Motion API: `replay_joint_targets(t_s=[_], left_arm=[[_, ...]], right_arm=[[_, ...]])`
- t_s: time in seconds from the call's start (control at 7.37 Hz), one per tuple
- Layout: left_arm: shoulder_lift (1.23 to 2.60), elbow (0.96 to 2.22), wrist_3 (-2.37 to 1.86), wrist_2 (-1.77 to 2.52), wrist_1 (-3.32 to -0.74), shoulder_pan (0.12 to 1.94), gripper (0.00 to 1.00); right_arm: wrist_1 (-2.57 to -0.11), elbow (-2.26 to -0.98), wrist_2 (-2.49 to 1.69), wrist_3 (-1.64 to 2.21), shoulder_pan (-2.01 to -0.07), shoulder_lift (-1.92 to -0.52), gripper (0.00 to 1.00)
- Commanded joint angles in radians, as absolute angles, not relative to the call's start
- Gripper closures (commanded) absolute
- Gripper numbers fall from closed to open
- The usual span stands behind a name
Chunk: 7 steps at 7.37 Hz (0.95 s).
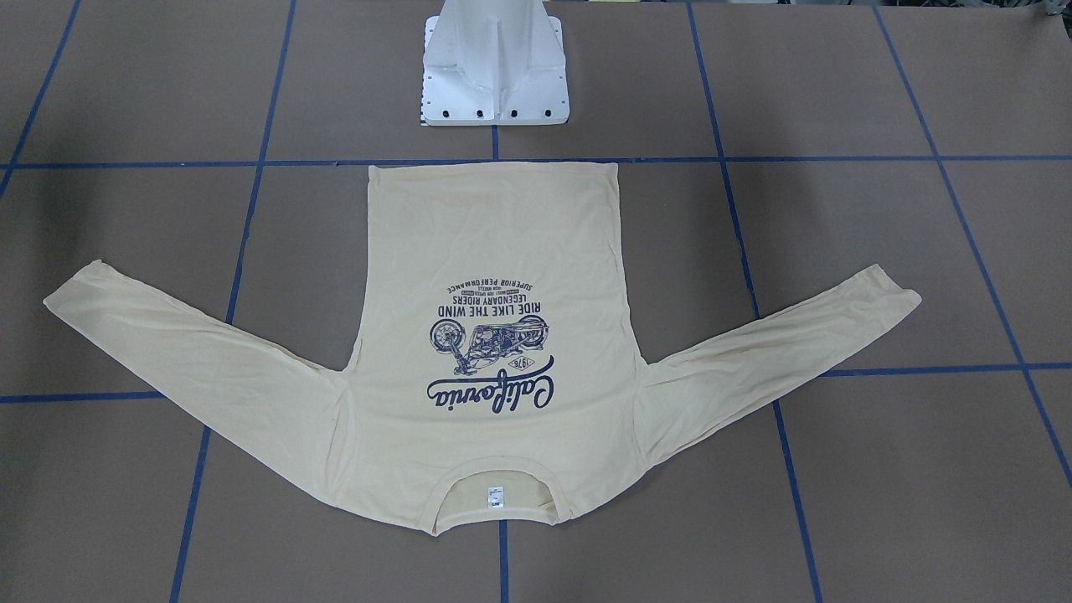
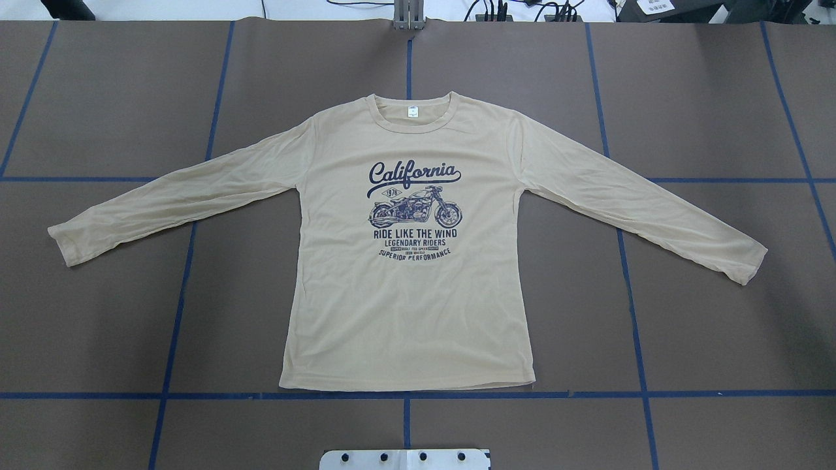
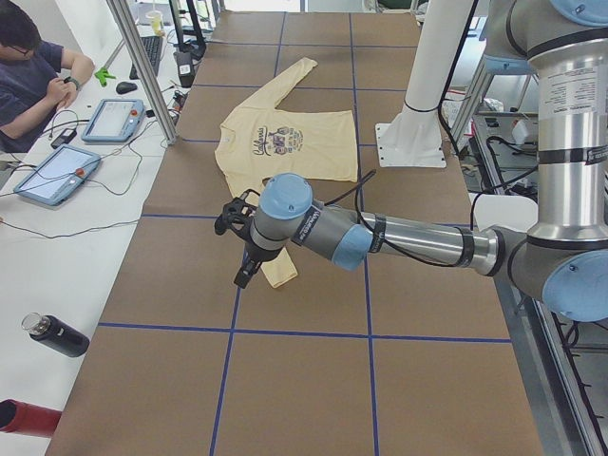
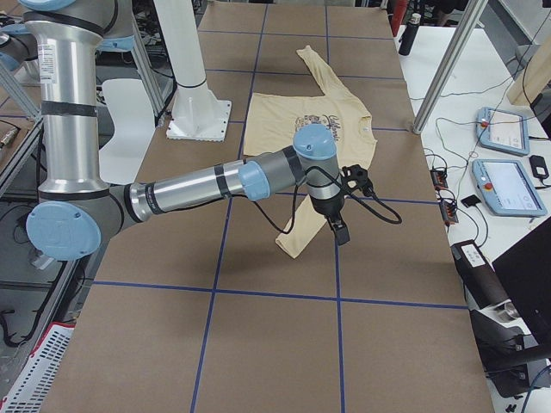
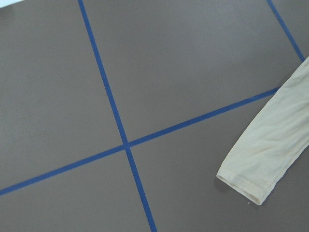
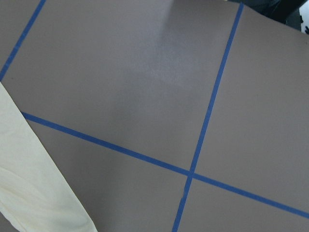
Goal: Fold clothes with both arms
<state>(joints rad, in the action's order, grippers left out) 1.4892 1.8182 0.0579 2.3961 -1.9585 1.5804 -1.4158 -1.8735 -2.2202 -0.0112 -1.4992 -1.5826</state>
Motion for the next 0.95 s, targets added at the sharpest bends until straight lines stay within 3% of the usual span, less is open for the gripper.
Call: replay_joint_targets(t_s=[0.0,0.27,0.54,0.81], left_arm=[[1.578,1.761,0.06,2.391,-2.061,1.582,0.0],[1.575,1.773,0.058,2.396,-2.075,1.582,0.0],[1.556,1.776,0.057,2.396,-2.138,1.582,0.0],[1.549,1.776,0.058,2.396,-2.146,1.582,0.0]], right_arm=[[-1.397,-1.878,-2.253,0.029,-1.5,-1.589,0.0],[-1.34,-1.884,-2.309,0.074,-1.474,-1.588,0.0],[-1.252,-1.882,-2.262,0.302,-1.306,-1.594,0.0],[-0.918,-1.878,-2.171,0.58,-1.157,-1.745,0.0]])
